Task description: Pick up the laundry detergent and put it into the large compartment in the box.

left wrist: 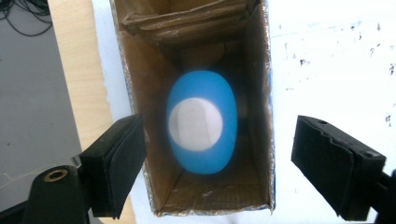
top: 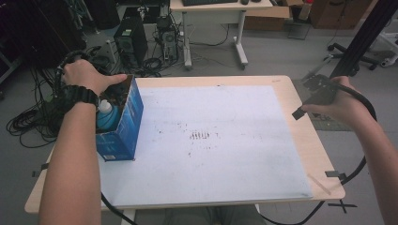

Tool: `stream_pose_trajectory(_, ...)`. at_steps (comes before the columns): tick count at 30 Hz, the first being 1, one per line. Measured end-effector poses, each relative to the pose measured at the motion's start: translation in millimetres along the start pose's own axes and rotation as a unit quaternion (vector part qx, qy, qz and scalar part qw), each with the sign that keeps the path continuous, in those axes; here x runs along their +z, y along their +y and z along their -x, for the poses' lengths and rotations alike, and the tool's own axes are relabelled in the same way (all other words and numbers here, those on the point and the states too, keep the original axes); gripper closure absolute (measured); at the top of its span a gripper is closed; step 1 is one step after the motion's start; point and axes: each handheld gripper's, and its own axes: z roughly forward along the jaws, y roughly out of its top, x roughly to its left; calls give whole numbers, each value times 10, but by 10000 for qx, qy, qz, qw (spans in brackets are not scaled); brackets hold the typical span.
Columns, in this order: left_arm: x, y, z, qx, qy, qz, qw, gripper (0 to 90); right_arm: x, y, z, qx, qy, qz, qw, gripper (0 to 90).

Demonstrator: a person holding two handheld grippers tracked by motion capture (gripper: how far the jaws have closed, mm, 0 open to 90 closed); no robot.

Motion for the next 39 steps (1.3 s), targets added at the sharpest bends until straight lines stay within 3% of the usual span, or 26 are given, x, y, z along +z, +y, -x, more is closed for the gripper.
stream_pose_trajectory(22,-173,77,337,504,-106,182,9985,164,-39,-39,16,21,16,46,10000,161)
stream_pose_trajectory(39,-172,153,650,1018,-312,266,9940,154,-39,-49,30,25,23,48,10000,160)
